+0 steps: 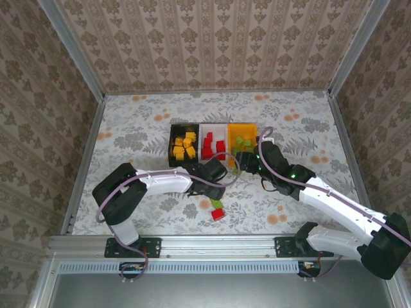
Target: Sort the legos into containers by color
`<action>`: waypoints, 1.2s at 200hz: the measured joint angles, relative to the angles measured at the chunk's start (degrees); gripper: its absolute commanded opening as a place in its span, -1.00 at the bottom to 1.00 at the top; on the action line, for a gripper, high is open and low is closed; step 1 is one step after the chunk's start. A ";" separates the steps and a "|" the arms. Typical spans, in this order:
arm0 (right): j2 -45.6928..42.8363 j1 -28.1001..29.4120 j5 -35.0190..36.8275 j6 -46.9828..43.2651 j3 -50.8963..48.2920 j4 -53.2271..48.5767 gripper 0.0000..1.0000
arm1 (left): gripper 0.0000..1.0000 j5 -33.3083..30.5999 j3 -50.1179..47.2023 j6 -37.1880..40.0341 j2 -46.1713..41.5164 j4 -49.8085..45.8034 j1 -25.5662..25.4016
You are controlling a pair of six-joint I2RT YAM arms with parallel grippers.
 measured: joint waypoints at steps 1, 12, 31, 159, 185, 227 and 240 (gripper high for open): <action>0.00 0.00 0.00 0.00 -0.02 0.00 0.50 | 0.14 -0.04 0.00 0.04 0.00 0.02 0.00; -0.33 -0.15 -0.02 0.04 -0.24 0.02 0.49 | 0.02 -0.39 0.02 0.31 0.07 -0.11 0.00; -0.74 -0.35 0.00 0.07 -0.50 0.02 0.49 | -0.09 -0.85 0.07 0.74 0.09 -0.24 -0.04; -15.78 -2.51 10.05 5.44 -7.61 -8.70 0.50 | -0.29 1.73 16.20 3.34 -1.03 -2.91 0.87; -16.22 -2.69 10.67 6.23 -8.02 -9.94 0.50 | -0.29 3.78 27.47 4.59 4.87 -2.10 2.95; -16.22 -2.86 10.54 6.45 -9.35 -10.56 0.50 | -0.13 6.03 43.41 5.86 18.78 -3.37 6.78; -16.11 -2.86 10.14 6.43 -9.60 -10.54 0.50 | 0.08 6.43 47.25 6.14 22.56 -4.90 7.74</action>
